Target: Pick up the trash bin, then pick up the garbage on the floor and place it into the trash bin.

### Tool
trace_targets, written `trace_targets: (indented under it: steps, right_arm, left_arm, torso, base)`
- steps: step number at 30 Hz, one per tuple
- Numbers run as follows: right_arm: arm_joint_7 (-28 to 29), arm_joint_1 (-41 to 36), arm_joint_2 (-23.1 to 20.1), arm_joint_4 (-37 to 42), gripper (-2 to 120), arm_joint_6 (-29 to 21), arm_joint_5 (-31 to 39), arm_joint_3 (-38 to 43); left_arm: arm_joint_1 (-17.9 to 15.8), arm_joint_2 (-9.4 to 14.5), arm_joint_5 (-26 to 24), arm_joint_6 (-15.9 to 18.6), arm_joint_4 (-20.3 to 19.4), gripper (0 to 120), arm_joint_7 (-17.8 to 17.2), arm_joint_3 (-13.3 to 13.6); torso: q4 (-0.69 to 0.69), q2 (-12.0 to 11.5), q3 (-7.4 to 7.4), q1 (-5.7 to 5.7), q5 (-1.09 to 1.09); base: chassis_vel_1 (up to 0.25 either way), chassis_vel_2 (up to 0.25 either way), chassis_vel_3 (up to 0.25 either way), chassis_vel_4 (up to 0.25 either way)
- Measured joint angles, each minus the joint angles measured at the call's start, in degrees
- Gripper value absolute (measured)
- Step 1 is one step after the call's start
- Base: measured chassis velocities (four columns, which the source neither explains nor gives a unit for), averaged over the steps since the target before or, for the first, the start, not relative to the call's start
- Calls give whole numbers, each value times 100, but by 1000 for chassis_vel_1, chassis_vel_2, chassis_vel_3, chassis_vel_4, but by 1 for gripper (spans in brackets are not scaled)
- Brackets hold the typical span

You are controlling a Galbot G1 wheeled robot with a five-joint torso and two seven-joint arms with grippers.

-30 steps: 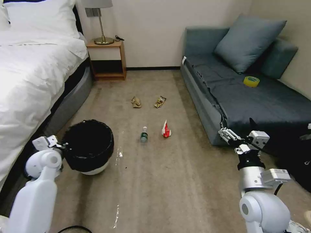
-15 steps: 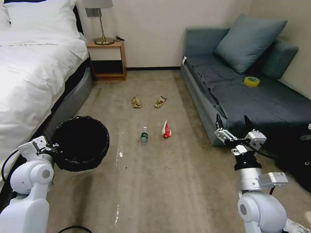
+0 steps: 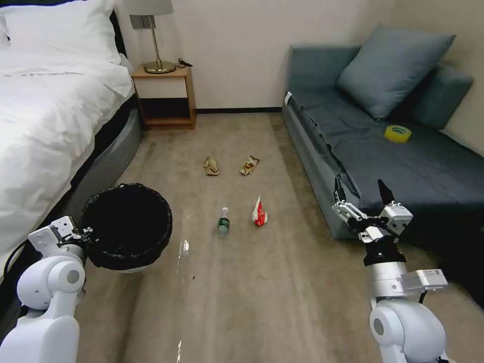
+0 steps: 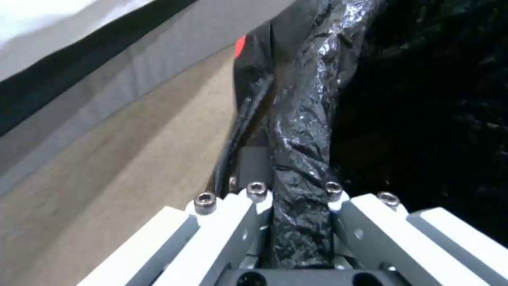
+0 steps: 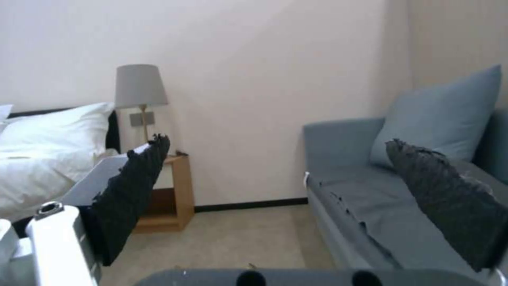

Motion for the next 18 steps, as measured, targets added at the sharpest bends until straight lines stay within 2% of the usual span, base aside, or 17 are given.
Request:
trace_targets:
  steps: [18]
  right_arm:
    - [-70, -81, 10, 15, 100, -1, -64, -115]
  left_arm:
    - [-36, 7, -25, -3, 54, 2, 43, -91]
  torso:
    - [1, 0, 0, -1, 0]
  base:
    - [-217, 208, 210, -207]
